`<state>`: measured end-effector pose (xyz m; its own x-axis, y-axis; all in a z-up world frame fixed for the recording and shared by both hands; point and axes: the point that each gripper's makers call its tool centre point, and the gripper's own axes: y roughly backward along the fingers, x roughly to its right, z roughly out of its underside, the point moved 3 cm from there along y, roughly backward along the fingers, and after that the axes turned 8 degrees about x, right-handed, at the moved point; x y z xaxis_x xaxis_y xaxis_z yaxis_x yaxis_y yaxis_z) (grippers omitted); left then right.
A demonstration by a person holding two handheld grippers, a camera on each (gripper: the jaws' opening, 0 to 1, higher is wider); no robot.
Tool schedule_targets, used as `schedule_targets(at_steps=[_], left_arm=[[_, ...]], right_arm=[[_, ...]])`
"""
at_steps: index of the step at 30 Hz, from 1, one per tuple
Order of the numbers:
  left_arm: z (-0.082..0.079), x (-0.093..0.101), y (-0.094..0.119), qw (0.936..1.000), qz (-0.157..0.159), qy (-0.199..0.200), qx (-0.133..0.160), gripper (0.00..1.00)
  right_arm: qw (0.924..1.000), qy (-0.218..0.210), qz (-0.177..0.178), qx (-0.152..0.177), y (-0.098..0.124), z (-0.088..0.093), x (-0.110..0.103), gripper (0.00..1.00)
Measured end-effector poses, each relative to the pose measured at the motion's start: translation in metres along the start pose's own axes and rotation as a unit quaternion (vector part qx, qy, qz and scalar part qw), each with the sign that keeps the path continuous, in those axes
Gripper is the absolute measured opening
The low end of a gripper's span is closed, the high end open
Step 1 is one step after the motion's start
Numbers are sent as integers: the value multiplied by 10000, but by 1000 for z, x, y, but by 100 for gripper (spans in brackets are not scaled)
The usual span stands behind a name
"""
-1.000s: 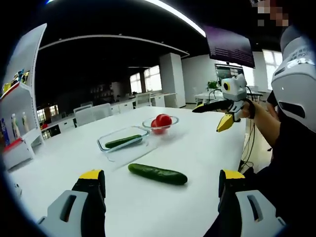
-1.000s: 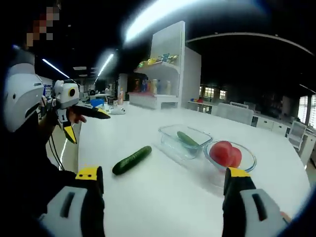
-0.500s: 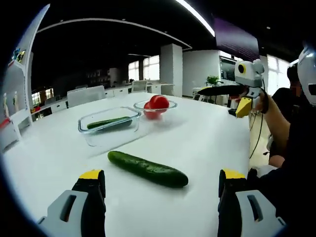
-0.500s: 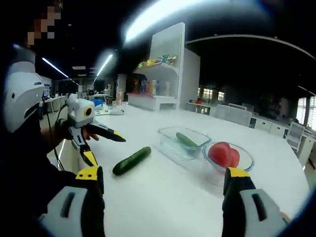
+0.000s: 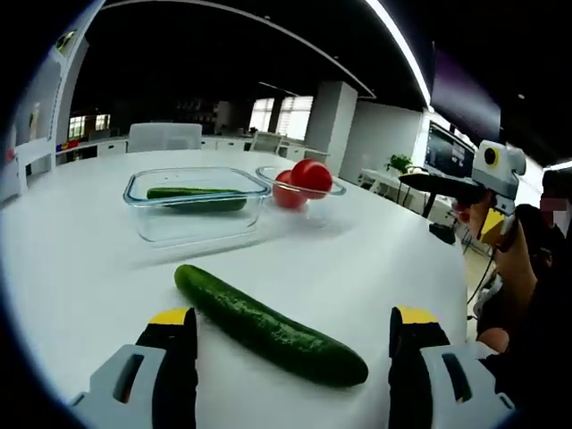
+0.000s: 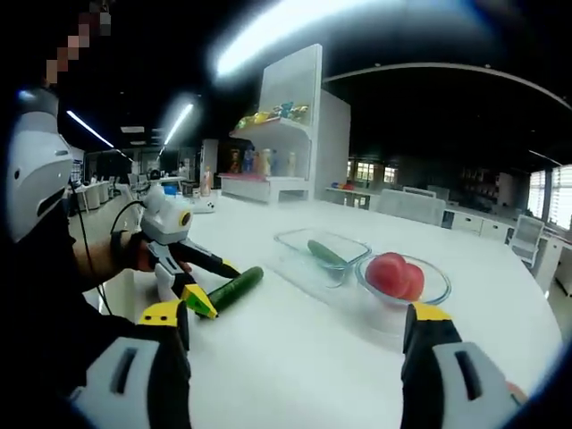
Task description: Sort the scattered tomatoes and cucumbers on the table and place them into their respective storage containers
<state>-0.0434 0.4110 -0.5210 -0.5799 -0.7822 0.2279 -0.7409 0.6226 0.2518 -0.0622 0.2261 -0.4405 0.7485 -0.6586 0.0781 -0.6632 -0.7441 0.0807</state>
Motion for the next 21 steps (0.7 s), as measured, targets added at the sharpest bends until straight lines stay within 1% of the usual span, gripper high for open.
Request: schedule_targets(at_steps=[5,8,12,15,21], left_arm=[[3,-5,-9,9999,-67,-30,-131,89],[1,-12,-14,9997,-142,-101,-143,86],[-1,-14,-20,9996,-185,-119,-156,83],[1,-14,-23,9985,-280,-388,-263,78],[1,-14,-25,9984,-196,-439,-298,77]], right_arm=[[10000,-34,25,-39,2,5,2,94],[9999,-25,94,-91,4,8,6,94],[9999,-4,123,-112,5,10,7,93],[9998,-7,145,-123,7,11,9,93],[9996,15,209,-170,9,13,13,91]])
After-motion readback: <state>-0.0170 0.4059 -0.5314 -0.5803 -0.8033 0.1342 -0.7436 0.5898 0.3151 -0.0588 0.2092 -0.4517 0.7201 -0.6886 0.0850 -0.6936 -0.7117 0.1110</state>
